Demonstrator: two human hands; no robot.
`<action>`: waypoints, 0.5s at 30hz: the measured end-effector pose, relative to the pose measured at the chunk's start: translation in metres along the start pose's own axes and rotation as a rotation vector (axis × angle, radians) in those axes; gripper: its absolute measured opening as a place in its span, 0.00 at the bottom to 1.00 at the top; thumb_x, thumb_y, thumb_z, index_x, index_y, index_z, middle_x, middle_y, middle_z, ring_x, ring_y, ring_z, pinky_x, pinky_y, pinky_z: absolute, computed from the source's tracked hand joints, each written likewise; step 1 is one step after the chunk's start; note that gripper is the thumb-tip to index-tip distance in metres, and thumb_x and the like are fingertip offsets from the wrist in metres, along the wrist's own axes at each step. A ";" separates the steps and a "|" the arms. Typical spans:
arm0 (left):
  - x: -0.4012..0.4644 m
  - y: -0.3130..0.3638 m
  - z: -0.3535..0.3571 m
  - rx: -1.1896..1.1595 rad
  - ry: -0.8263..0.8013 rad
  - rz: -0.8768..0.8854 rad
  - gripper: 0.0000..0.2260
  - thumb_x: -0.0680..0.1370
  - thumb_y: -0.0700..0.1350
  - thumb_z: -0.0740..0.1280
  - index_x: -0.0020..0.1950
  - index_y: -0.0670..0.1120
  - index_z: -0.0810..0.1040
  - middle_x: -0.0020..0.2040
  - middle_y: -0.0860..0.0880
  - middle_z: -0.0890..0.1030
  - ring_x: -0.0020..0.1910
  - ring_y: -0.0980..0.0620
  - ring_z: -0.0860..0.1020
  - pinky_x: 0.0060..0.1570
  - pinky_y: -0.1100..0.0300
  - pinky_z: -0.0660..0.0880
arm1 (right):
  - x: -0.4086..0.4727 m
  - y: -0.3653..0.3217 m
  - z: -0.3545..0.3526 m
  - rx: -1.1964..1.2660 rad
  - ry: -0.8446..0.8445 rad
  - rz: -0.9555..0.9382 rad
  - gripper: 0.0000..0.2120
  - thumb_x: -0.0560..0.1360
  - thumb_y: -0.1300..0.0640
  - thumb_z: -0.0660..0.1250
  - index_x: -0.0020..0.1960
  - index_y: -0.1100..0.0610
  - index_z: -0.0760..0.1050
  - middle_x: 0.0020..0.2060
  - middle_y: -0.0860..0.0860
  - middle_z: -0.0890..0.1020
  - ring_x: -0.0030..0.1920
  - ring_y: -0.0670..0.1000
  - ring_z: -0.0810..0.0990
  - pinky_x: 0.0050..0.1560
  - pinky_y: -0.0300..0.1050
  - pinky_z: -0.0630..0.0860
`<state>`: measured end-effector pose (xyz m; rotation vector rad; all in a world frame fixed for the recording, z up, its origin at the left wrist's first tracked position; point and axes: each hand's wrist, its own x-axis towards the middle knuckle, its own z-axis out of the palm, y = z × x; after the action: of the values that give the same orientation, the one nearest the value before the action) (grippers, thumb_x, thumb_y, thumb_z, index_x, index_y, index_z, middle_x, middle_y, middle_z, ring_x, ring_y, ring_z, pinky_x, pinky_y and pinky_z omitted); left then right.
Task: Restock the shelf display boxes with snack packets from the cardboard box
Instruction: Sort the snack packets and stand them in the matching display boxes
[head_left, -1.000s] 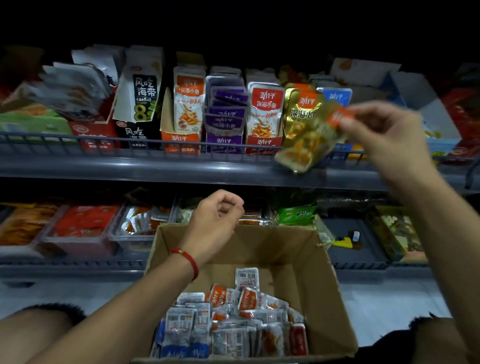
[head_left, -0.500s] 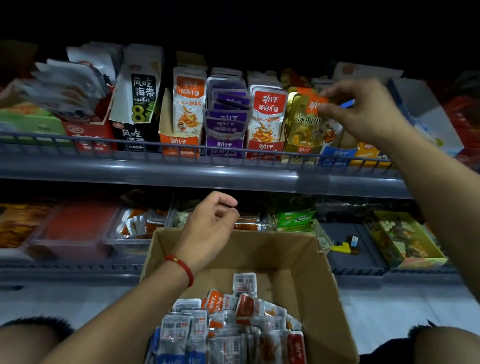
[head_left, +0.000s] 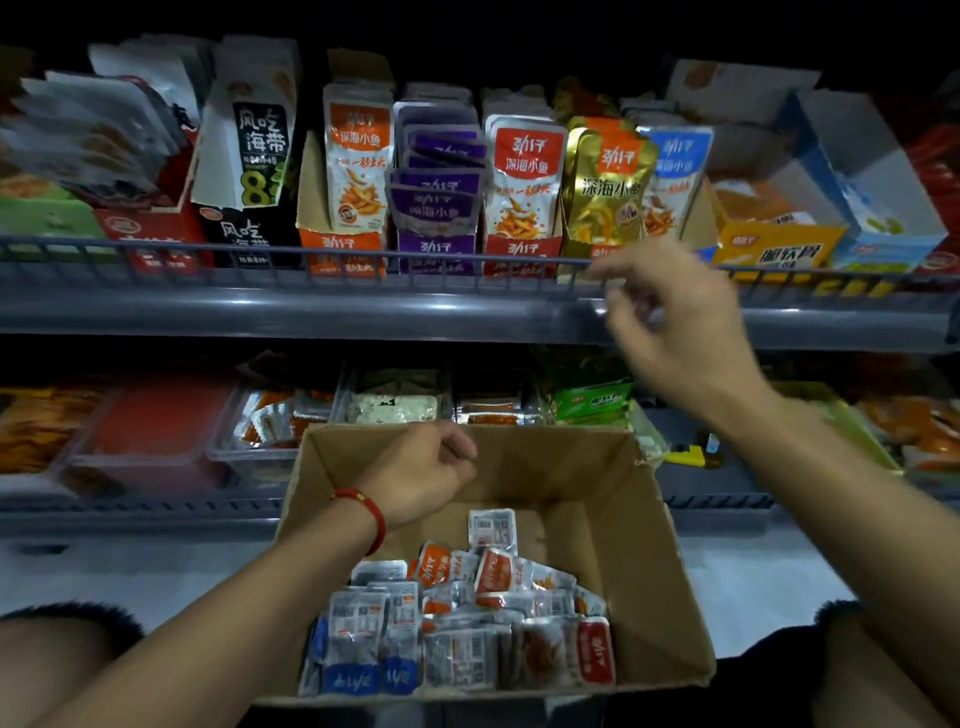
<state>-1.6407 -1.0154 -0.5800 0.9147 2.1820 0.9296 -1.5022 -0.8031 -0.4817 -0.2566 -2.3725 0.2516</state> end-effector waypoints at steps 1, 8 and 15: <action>0.002 -0.007 0.005 0.048 -0.056 -0.016 0.05 0.79 0.41 0.67 0.50 0.51 0.79 0.47 0.54 0.80 0.46 0.57 0.78 0.41 0.68 0.72 | -0.014 -0.006 0.009 0.001 -0.093 -0.037 0.10 0.79 0.60 0.65 0.60 0.55 0.78 0.53 0.50 0.78 0.46 0.41 0.72 0.48 0.34 0.72; -0.003 -0.032 0.040 0.561 -0.399 -0.193 0.09 0.82 0.40 0.64 0.61 0.47 0.76 0.71 0.43 0.74 0.65 0.46 0.76 0.52 0.61 0.71 | -0.070 -0.013 0.048 -0.016 -0.803 -0.050 0.14 0.81 0.48 0.65 0.66 0.46 0.77 0.56 0.44 0.83 0.51 0.45 0.81 0.52 0.47 0.80; 0.000 -0.068 0.037 0.759 -0.529 -0.316 0.12 0.75 0.47 0.74 0.56 0.52 0.77 0.61 0.48 0.78 0.59 0.49 0.78 0.55 0.57 0.76 | -0.077 0.000 0.054 0.094 -0.963 -0.011 0.12 0.81 0.48 0.67 0.63 0.47 0.79 0.53 0.43 0.85 0.51 0.44 0.82 0.54 0.49 0.80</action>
<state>-1.6386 -1.0368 -0.6543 0.9518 2.0994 -0.3105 -1.4844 -0.8284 -0.5703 -0.0726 -3.2918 0.5793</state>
